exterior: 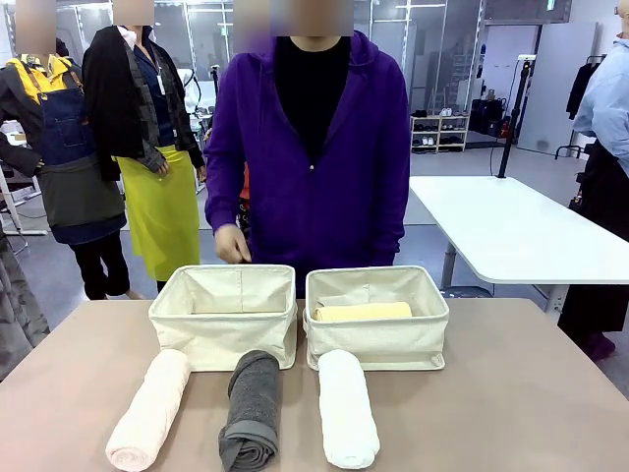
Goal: Divide the towels into two baskets.
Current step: Pick up one hotel-folded towel from the bottom of the table and place it in the Fabric basket indicated by the person.
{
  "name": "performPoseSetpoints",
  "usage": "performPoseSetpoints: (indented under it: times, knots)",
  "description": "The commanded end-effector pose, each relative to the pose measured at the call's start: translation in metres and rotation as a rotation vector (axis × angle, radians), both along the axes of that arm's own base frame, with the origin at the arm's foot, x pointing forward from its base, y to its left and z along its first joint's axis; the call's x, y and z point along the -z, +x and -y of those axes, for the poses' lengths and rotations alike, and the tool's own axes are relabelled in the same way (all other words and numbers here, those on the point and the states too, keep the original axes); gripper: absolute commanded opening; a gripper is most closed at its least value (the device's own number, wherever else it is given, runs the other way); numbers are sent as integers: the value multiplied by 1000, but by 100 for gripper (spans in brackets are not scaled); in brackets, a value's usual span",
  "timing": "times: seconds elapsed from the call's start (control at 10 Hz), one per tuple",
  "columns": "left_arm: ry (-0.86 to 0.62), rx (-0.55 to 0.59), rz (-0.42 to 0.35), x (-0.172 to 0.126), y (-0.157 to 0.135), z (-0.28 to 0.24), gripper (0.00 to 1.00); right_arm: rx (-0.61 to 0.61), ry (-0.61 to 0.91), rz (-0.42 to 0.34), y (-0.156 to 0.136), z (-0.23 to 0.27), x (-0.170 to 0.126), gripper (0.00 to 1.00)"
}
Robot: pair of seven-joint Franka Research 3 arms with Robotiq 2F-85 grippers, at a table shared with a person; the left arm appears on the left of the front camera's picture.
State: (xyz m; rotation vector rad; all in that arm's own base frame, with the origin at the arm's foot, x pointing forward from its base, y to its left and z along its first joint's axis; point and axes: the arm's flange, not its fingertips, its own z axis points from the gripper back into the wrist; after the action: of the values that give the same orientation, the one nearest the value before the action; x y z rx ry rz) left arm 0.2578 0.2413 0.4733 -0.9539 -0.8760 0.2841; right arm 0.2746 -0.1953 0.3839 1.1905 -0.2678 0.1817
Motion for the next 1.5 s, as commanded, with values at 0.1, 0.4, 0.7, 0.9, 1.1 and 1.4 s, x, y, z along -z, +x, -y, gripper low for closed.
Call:
performPoseSetpoints:
  times: [0.1,0.4,0.7,0.9,1.1,1.4]
  knots:
    - [-15,3,23,-1,0,-2,100,3,-40,-3,0,1,-6,100]
    - [-15,3,23,-1,0,-2,100,3,-40,-3,0,1,-6,100]
    - [-15,3,23,-1,0,-2,100,3,-40,-3,0,1,-6,100]
    - [-15,3,23,-1,0,-2,100,3,-40,-3,0,1,-6,100]
    - [-15,3,23,-1,0,-2,100,3,-40,-3,0,1,-6,100]
    - [-15,3,23,-1,0,-2,100,3,-40,-3,0,1,-6,100]
